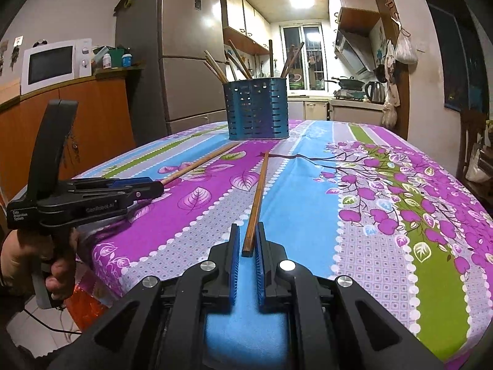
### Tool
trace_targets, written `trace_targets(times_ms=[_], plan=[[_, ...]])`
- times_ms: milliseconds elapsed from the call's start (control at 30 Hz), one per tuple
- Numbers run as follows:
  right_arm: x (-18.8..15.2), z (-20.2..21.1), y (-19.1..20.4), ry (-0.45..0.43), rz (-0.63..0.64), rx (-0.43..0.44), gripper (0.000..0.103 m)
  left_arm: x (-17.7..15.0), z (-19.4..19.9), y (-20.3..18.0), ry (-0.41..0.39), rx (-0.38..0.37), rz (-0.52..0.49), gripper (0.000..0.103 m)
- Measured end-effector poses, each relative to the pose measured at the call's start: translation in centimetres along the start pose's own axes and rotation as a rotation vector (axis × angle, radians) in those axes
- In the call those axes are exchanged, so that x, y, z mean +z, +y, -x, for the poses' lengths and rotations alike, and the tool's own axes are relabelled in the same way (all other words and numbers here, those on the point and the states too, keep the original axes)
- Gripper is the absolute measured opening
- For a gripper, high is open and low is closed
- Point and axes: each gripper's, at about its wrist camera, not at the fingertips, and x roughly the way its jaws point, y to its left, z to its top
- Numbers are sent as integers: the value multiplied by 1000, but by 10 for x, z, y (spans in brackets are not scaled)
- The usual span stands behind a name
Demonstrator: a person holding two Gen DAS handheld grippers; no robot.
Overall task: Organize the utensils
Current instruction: 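Close the left tool on a chopstick while the right tool grasps another, then lift both held chopsticks over the blue holder and lower them in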
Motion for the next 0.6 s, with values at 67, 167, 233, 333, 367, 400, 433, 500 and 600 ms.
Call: trace_targets(times_ms=[67, 167, 233, 333, 367, 400, 433, 500, 600], plan=[[0, 1, 0, -3, -11, 0, 9, 0, 0, 3, -5, 3, 15, 7], [0, 3, -1, -11, -22, 3, 9, -1, 0, 5, -11, -3, 19, 6], [1, 4, -1, -15, -22, 4, 8, -2, 2, 5, -16, -3, 18, 6], [5, 9, -1, -28, -20, 3, 8, -3, 7, 3, -31, -8, 14, 6], [8, 11, -1, -33, -17, 2, 7, -3, 10, 2, -42, -8, 7, 6], [10, 14, -1, -40, -15, 2, 7, -2, 15, 1, -54, -10, 1, 6], [14, 19, -1, -51, -8, 1, 7, 1, 21, 1, -70, -9, -5, 6], [23, 28, 1, -75, 4, -1, 7, 5, 31, 0, -99, -6, -16, 6], [37, 42, 5, -115, 25, -4, 7, 16, 50, 3, -153, 3, -23, 6]])
